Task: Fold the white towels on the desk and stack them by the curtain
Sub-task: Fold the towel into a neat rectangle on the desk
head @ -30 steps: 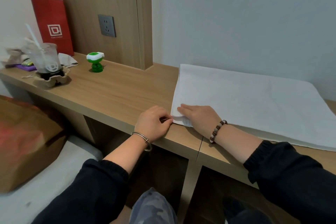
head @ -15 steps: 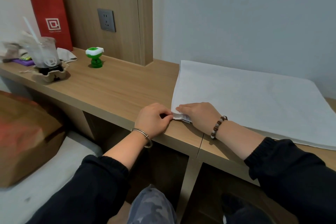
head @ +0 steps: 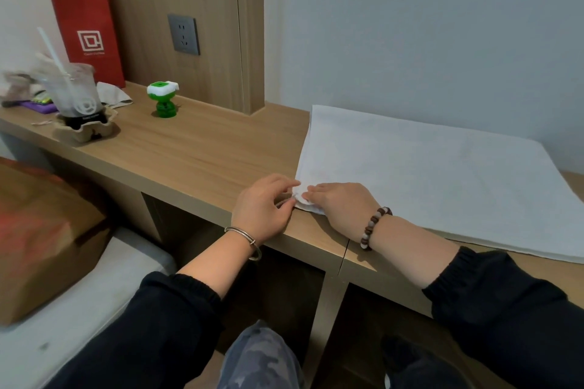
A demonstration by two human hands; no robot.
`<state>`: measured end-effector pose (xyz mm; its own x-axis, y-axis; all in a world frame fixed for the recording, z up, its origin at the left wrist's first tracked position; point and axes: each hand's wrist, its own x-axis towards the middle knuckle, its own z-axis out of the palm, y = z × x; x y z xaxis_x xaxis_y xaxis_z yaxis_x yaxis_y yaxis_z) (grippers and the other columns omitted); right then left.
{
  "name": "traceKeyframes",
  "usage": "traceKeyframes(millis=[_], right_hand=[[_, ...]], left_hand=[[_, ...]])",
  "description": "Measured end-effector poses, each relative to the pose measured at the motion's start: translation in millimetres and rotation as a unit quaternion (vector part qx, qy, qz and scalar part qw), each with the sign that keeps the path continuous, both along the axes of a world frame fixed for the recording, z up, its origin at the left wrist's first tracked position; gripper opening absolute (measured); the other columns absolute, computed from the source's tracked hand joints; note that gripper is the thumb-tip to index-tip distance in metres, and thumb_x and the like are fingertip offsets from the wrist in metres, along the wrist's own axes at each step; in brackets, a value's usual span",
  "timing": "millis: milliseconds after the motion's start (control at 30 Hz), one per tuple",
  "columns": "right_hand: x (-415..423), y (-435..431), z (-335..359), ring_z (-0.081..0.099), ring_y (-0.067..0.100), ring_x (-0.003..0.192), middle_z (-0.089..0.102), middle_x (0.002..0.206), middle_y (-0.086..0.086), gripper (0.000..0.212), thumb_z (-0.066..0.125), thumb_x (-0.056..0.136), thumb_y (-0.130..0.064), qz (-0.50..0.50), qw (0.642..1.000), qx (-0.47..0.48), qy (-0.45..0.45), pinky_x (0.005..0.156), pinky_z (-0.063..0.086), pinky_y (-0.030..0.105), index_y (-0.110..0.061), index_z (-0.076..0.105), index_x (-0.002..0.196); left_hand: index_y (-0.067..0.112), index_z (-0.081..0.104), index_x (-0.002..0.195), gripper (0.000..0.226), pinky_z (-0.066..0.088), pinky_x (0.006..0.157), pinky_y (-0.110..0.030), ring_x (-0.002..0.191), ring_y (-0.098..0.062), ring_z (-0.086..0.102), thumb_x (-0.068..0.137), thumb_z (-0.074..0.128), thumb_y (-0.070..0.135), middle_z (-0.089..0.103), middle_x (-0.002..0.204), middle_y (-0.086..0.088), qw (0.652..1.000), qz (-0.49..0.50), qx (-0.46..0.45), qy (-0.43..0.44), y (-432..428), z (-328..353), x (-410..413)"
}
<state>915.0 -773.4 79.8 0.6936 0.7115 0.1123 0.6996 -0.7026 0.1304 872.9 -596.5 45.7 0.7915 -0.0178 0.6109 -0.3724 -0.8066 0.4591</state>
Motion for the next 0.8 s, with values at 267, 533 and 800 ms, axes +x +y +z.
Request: traceKeyframes(millis=[267,533,800], right_hand=[[-7.3,-8.8,5.0,0.047,0.023,0.126,0.052,0.139,0.001,0.041,0.040,0.098,-0.010,-0.054,0.988,0.089,0.111,0.106,0.037,0.033,-0.023,0.050,0.136],[-9.9,-41.6,11.0,0.058,0.016,0.094,0.059,0.087,-0.008,0.011,0.061,0.089,-0.016,-0.134,0.959,0.224,0.112,0.075,0.039,0.021,-0.016,0.072,0.089],[-21.2,-32.1,0.7,0.051,0.015,0.096,0.059,0.097,-0.003,0.019,0.048,0.095,-0.017,-0.051,0.989,0.134,0.019,0.074,0.042,0.028,-0.016,0.067,0.093]], left_hand=[[0.022,0.072,0.090,0.008,0.052,0.084,-0.031,0.099,-0.011,0.063,0.083,0.069,0.019,0.070,0.108,0.009,0.997,-0.017,0.023,0.066,0.0,4.0,-0.4],[0.019,0.072,0.085,0.008,0.054,0.077,-0.031,0.088,-0.013,0.068,0.080,0.066,0.016,0.073,0.099,0.008,0.998,0.014,0.006,0.064,-4.8,4.4,-2.0],[0.017,0.065,0.078,0.004,0.052,0.070,-0.035,0.069,-0.021,0.065,0.082,0.063,0.017,0.073,0.082,0.001,0.996,0.054,0.009,0.075,-7.2,6.2,-4.2]])
